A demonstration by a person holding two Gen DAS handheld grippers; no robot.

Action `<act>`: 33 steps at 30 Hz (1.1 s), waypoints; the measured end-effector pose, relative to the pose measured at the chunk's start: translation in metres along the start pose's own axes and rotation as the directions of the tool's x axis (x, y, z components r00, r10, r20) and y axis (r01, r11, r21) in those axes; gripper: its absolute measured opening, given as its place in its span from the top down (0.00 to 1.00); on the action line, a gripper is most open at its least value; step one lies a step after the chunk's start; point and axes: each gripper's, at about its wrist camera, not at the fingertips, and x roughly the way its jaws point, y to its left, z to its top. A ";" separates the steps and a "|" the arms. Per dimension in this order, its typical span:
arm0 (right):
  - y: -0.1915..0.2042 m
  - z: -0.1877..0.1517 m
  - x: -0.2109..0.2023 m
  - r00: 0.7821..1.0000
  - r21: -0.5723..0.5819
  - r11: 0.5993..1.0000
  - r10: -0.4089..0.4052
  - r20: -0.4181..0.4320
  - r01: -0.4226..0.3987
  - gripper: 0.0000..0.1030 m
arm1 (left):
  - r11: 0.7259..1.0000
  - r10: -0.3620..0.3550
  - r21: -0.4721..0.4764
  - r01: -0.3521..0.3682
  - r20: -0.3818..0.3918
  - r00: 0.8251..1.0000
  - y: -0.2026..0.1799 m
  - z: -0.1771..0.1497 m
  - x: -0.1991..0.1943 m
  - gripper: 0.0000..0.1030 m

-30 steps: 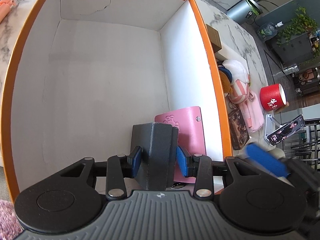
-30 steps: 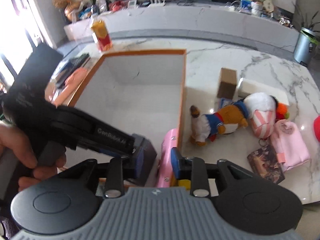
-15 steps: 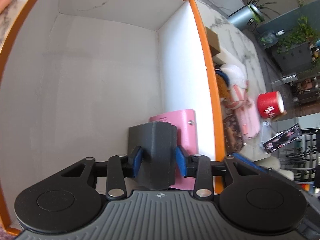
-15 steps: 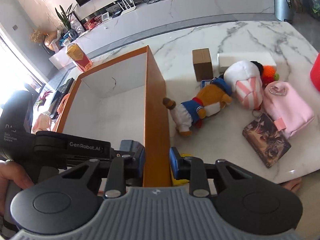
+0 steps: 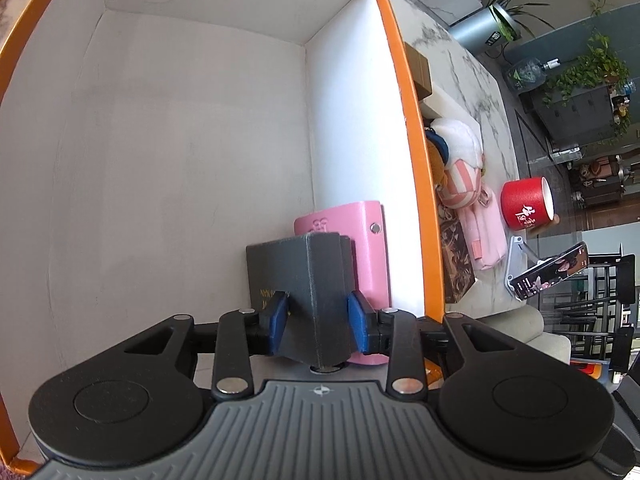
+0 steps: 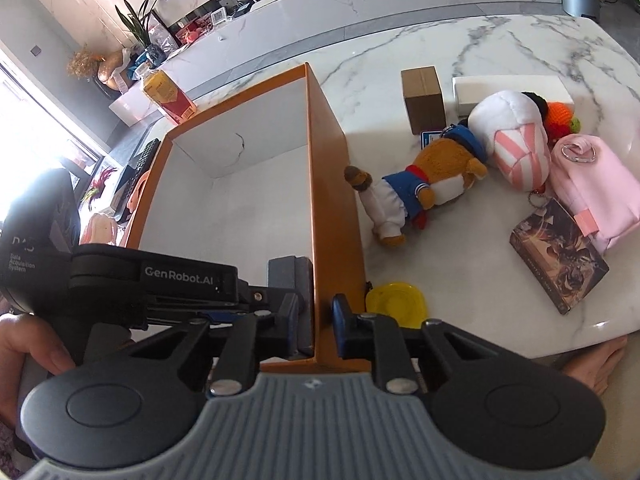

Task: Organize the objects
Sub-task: 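Lower the gift box and pink wallet into the orange box and open both tools, then withdraw both tools from the orange box back over the table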

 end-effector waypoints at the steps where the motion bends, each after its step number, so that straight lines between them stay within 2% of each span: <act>1: 0.000 0.000 0.000 1.000 0.000 1.000 -0.001 0.000 0.001 0.79 | 1.000 0.003 0.001 -0.003 0.003 1.000 0.000 -0.001 -0.001 0.58; 3: 0.000 0.000 0.000 1.000 -0.002 1.000 -0.002 0.000 0.002 0.78 | 1.000 0.007 -0.001 -0.007 0.008 1.000 0.002 -0.002 -0.002 0.52; 6: 0.001 -0.001 -0.003 1.000 -0.011 1.000 -0.005 0.014 0.005 0.64 | 1.000 0.009 -0.009 -0.008 0.016 1.000 0.004 -0.002 -0.005 0.48; 11: 0.004 0.000 -0.009 0.999 -0.027 1.000 -0.002 0.036 0.003 0.57 | 1.000 0.018 -0.006 -0.018 0.020 1.000 0.003 -0.003 -0.006 0.47; 13: 0.005 0.000 -0.011 0.999 -0.032 0.999 -0.002 0.043 0.004 0.50 | 1.000 0.016 -0.007 -0.016 0.028 0.999 0.003 -0.004 -0.008 0.47; 16: 0.006 -0.001 -0.014 0.999 -0.036 0.999 -0.001 0.052 0.003 0.49 | 1.000 0.020 0.007 -0.021 0.043 0.999 0.000 -0.005 -0.012 0.48; 23: 0.008 -0.001 -0.025 0.996 -0.057 0.998 0.011 0.084 -0.006 0.46 | 0.985 0.044 0.159 -0.062 0.115 0.992 -0.029 -0.012 -0.033 0.47; 24: 0.008 -0.001 -0.027 0.996 -0.060 0.998 0.009 0.090 -0.004 0.43 | 0.981 0.044 0.183 -0.066 0.123 0.991 -0.035 -0.013 -0.037 0.47; 25: 0.007 0.000 -0.029 0.995 -0.064 0.998 0.009 0.099 -0.003 0.38 | 0.976 0.044 0.205 -0.071 0.131 0.990 -0.042 -0.013 -0.039 0.47; 26: 0.006 0.000 -0.032 0.994 -0.070 0.998 0.009 0.107 -0.001 0.37 | 0.970 0.044 0.230 -0.075 0.138 0.989 -0.048 -0.014 -0.043 0.47; 33: -0.016 0.001 -0.049 0.989 -0.058 0.998 -0.031 0.143 0.039 0.35 | 0.920 0.039 0.379 -0.101 0.166 0.985 -0.090 -0.019 -0.049 0.47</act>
